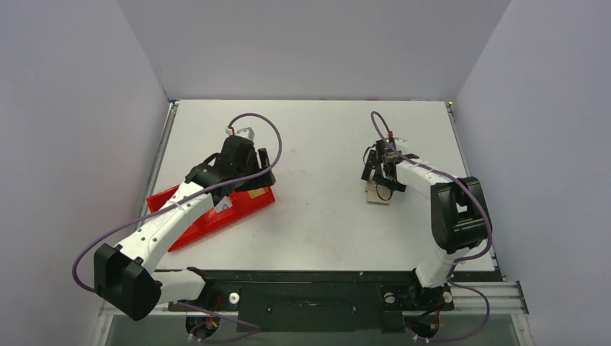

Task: Take the credit cards out of the card holder
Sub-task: Move the card holder to the center of the board.

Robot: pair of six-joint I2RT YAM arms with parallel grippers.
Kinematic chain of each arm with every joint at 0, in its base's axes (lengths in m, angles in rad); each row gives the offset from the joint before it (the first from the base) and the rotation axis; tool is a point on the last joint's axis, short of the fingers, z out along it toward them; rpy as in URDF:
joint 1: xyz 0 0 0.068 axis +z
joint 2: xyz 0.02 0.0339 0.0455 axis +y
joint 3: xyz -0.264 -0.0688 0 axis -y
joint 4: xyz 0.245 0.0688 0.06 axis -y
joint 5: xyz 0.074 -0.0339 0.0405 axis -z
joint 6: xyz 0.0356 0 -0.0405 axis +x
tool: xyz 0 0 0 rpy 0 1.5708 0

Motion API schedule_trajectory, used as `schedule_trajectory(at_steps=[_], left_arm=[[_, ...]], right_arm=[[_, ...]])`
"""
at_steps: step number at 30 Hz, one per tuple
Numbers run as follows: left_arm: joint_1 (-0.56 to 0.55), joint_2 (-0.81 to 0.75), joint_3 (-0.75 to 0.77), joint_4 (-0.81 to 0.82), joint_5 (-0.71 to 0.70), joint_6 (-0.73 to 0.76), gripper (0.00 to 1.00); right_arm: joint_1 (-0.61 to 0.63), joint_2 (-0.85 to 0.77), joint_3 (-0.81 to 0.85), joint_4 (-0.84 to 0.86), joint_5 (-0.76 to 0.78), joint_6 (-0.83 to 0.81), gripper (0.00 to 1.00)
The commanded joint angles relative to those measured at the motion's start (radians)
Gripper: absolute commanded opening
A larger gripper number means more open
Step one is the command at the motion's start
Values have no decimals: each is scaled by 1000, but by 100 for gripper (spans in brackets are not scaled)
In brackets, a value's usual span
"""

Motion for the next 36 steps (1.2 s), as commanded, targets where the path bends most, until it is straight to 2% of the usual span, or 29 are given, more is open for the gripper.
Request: schedule_trajectory(at_steps=[1, 7, 12, 14, 20, 25, 29, 32, 36], left_arm=[[6, 9, 24, 15, 13, 7, 63], [6, 18, 10, 31, 29, 5, 63], [4, 33, -16, 49, 51, -10, 63], [2, 41, -27, 62, 60, -18, 63], [-34, 73, -80, 107, 85, -44, 60], [-75, 111, -123, 146, 96, -72, 56], [-106, 135, -129, 163, 99, -76, 52], [-129, 156, -126, 177, 99, -79, 50], [-170, 213, -98, 189, 91, -85, 46]], right_arm=[[8, 23, -3, 46, -67, 26, 91], [34, 1, -50, 85, -126, 64, 71], [154, -31, -98, 95, -121, 122, 46], [211, -41, -112, 97, -119, 155, 44], [382, -60, -143, 133, -158, 296, 46], [483, -96, -139, 163, -165, 367, 75], [493, -142, -128, 159, -174, 367, 84], [481, -163, -138, 138, -157, 357, 85], [438, -191, -212, 185, -179, 370, 80]])
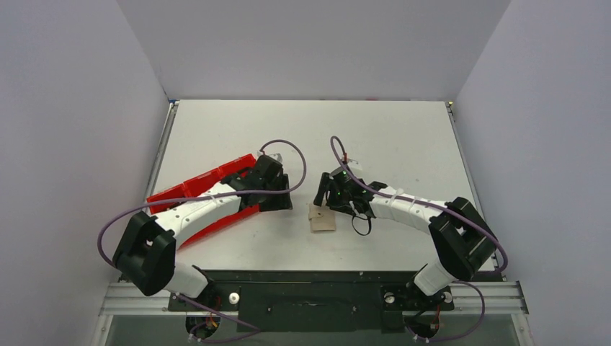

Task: Take the credit cards out of the card holder
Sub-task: Move the card holder to the center of the board.

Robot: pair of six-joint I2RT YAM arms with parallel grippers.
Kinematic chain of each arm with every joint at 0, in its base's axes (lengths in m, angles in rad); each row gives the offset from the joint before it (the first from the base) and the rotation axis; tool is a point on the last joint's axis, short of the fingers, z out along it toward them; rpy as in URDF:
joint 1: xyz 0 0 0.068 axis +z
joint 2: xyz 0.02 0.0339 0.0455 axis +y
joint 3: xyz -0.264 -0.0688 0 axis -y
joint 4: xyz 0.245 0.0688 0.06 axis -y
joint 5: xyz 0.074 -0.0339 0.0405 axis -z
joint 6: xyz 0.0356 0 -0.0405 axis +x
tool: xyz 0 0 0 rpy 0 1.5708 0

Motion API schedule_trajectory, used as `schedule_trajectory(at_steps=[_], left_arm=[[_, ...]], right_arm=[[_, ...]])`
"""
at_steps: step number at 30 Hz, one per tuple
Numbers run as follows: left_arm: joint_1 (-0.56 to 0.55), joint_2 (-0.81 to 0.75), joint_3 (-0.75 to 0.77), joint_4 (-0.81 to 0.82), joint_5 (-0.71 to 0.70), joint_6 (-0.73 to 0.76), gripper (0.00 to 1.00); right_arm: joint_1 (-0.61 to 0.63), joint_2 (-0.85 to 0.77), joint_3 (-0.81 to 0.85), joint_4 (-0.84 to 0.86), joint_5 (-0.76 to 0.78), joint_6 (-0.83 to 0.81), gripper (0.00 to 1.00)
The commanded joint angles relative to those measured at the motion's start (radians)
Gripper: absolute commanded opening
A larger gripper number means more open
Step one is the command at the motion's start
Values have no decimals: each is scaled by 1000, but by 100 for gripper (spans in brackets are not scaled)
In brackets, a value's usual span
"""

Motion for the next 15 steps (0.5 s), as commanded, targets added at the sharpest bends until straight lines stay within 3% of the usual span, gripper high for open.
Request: schedule_trajectory(at_steps=[1, 4, 15], left_arm=[[-48, 53, 53, 65, -5, -17, 46], [-81, 105, 99, 68, -32, -18, 44], [-206, 269, 251, 75, -132, -15, 43]], right_arm=[[-46, -53, -75, 62, -13, 28, 75], [-59, -44, -106, 93, -61, 24, 63], [-101, 10, -223, 284, -186, 89, 32]])
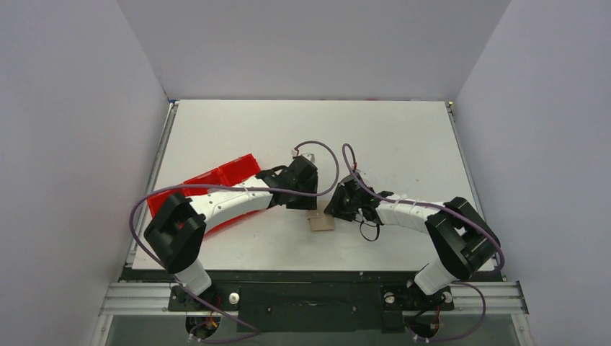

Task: Take the credit cards out of the card holder
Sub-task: Move the card holder to the center of the board, then open the card holder at the center of the board.

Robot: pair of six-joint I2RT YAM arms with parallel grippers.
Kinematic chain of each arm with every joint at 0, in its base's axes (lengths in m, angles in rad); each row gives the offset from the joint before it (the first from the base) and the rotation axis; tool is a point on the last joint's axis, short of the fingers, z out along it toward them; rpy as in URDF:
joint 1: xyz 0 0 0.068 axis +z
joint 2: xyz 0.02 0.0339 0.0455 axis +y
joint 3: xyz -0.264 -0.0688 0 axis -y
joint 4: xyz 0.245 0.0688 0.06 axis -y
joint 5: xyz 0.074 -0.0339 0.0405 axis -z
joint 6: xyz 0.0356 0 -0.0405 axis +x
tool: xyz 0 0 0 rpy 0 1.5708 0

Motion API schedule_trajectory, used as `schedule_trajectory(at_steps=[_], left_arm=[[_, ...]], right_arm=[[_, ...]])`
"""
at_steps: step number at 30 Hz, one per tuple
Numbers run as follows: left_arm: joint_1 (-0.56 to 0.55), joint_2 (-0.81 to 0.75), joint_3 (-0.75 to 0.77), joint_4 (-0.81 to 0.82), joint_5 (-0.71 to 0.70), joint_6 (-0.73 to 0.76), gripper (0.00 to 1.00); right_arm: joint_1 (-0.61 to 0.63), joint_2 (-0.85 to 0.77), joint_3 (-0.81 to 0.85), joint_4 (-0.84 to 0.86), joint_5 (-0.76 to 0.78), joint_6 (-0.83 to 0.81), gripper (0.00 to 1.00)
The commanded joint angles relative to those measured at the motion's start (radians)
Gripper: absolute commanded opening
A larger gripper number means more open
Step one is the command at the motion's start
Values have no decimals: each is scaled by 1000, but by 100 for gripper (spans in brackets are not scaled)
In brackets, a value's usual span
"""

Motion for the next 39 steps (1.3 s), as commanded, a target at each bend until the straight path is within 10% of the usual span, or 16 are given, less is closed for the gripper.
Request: schedule_trajectory(at_steps=[1, 15, 39], left_arm=[[-37, 70, 81, 45, -65, -4, 43], [-148, 275, 239, -148, -345, -28, 42], [-178, 328, 175, -127, -385, -49, 29]], right_arm=[[-25, 33, -57, 162, -84, 58, 27], [-38, 94, -193, 405, -168, 194, 0], [-57, 120, -232, 471, -160, 218, 0]])
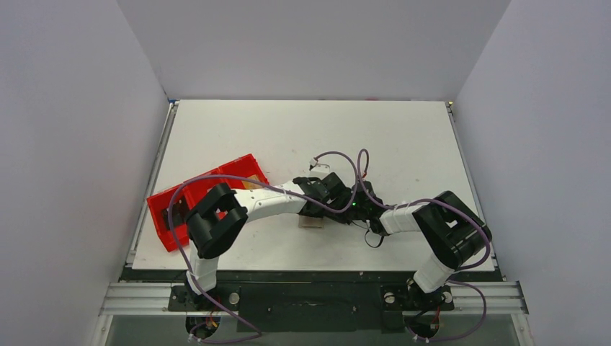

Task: Take the credit cards out of the card holder
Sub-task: Open the card holder at the center of the board.

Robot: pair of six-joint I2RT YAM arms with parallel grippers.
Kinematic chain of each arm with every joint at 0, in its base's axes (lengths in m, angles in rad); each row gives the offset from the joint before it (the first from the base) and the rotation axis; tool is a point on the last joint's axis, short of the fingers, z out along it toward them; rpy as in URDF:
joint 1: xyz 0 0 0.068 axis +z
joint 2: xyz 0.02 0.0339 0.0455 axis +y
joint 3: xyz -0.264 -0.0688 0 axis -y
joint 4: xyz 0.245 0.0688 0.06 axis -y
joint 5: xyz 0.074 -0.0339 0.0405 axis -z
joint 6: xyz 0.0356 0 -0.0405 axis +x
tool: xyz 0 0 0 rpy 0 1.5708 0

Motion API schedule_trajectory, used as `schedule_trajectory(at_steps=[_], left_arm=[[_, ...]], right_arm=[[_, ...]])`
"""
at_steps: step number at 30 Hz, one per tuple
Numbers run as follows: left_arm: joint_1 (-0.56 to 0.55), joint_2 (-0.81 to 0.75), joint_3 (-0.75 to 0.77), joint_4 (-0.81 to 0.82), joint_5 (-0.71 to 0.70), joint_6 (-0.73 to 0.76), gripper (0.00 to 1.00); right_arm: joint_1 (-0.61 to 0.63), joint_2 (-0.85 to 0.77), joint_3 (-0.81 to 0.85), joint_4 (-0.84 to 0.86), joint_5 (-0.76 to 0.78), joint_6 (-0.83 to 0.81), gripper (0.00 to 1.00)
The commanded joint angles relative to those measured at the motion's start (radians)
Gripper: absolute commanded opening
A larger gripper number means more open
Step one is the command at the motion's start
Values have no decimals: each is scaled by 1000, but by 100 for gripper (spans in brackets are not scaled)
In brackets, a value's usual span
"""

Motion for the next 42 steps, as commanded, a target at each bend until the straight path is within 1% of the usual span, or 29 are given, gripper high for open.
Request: schedule_trajectory(at_steps=[1, 3, 5, 9, 12, 16, 19, 21, 26, 29, 30, 31, 32, 33, 34, 35, 38, 42], left_arm=[[-16, 40, -21, 7, -13, 0, 25], [-15, 35, -22, -7, -34, -5, 11], [-12, 19, -27, -13, -48, -5, 0], [-3, -30, -43, -5, -51, 3, 0], [12, -73, -60, 12, -25, 6, 0], [50, -146, -108, 68, 56, 3, 0], [103, -213, -172, 118, 150, -7, 0], [131, -246, -200, 140, 188, -9, 0], [175, -343, -250, 166, 238, -11, 0], [188, -415, -254, 165, 264, -13, 0], [189, -427, -251, 162, 268, -13, 0], [191, -444, -249, 155, 271, -12, 0], [191, -450, -245, 151, 278, -12, 0], [192, -460, -245, 145, 283, -12, 0], [193, -463, -244, 144, 294, -12, 0], [193, -467, -244, 144, 299, -12, 0], [192, -477, -245, 154, 323, -18, 0], [195, -459, -237, 134, 298, -35, 0]], right_arm=[[13, 28, -12, -80, 63, -39, 0], [17, 19, -7, -107, 78, -52, 0], [20, 11, 1, -141, 97, -69, 0], [26, -2, 23, -213, 141, -101, 0], [32, -9, 41, -267, 177, -124, 0], [39, -3, 52, -300, 206, -136, 0], [40, 6, 54, -311, 217, -142, 0], [42, 11, 55, -313, 219, -144, 0], [43, 13, 67, -332, 229, -161, 0], [56, -11, 102, -387, 244, -192, 0], [61, -20, 114, -405, 263, -199, 4], [74, -43, 137, -448, 277, -214, 16], [79, -57, 149, -472, 299, -221, 23], [91, -83, 169, -510, 306, -232, 35], [95, -96, 179, -526, 338, -237, 40], [104, -121, 197, -559, 351, -247, 48], [138, -161, 240, -643, 431, -279, 56], [206, -181, 306, -712, 516, -306, 60]])
